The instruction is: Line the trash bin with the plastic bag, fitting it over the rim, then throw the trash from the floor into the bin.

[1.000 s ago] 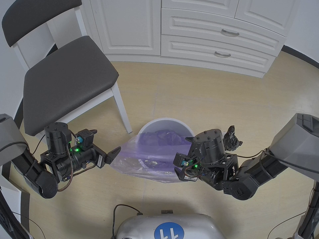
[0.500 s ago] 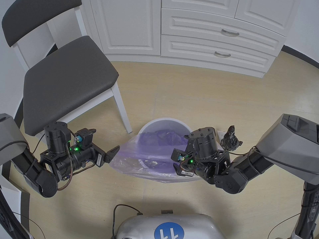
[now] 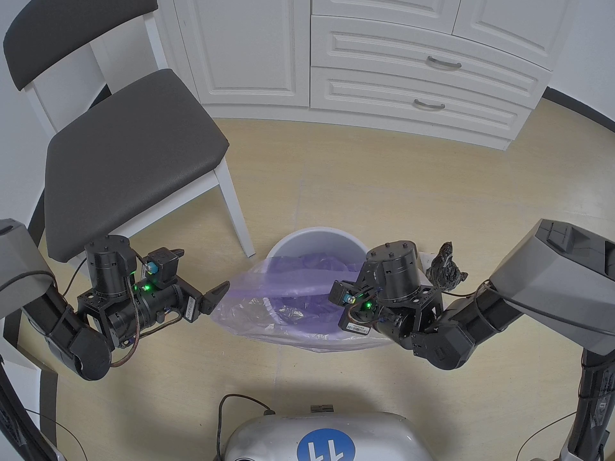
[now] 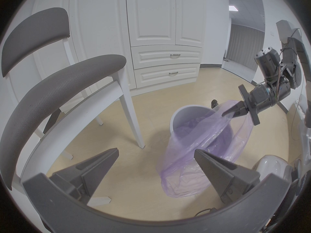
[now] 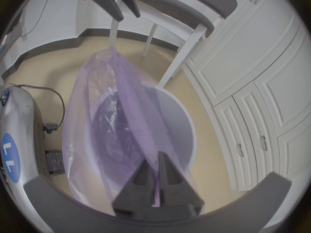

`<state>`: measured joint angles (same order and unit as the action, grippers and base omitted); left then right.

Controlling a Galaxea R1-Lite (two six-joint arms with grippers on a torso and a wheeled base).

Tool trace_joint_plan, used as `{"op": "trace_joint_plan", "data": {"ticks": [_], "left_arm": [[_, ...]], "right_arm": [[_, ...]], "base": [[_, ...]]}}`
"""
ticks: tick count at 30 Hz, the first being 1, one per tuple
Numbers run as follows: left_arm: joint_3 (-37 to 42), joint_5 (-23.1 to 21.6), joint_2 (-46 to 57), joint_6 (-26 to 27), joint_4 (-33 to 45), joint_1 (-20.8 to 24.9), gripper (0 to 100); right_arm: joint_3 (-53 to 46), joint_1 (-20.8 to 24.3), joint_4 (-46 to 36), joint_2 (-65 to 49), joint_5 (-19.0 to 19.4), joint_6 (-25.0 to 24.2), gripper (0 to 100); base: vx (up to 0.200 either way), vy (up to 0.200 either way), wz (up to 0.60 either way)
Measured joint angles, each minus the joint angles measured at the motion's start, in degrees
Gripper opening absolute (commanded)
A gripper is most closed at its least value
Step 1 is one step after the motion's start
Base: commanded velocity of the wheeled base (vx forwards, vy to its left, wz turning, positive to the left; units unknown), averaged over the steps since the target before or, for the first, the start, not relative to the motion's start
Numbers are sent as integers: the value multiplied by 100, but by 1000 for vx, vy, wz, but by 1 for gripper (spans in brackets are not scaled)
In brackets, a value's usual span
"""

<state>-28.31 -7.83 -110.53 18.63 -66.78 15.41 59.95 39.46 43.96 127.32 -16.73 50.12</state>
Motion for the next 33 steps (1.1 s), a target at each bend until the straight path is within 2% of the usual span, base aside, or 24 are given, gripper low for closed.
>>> {"op": "trace_joint_plan", "data": {"ticks": [9, 13, 24, 30, 33], "left_arm": [[-13, 0, 15, 0, -6, -43, 100], [-22, -5, 23, 0, -6, -74, 100], [-11, 11, -72, -5, -542, -94, 100], [-5, 37, -182, -7, -775, -50, 100], [0, 50, -228, -11, -881, -17, 100]], "right_arm": [[201, -140, 399, 18, 88, -44, 0], [495, -245, 493, 157, 56, -250, 0], [1477, -532, 1794, 1096, -2, -1694, 0], [2536, -672, 1965, 1723, -278, -2690, 0], [3062, -700, 1904, 1950, -350, -3024, 0]], "base": [[0, 0, 0], [0, 0, 0], [0, 0, 0], [0, 0, 0], [0, 0, 0]]}}
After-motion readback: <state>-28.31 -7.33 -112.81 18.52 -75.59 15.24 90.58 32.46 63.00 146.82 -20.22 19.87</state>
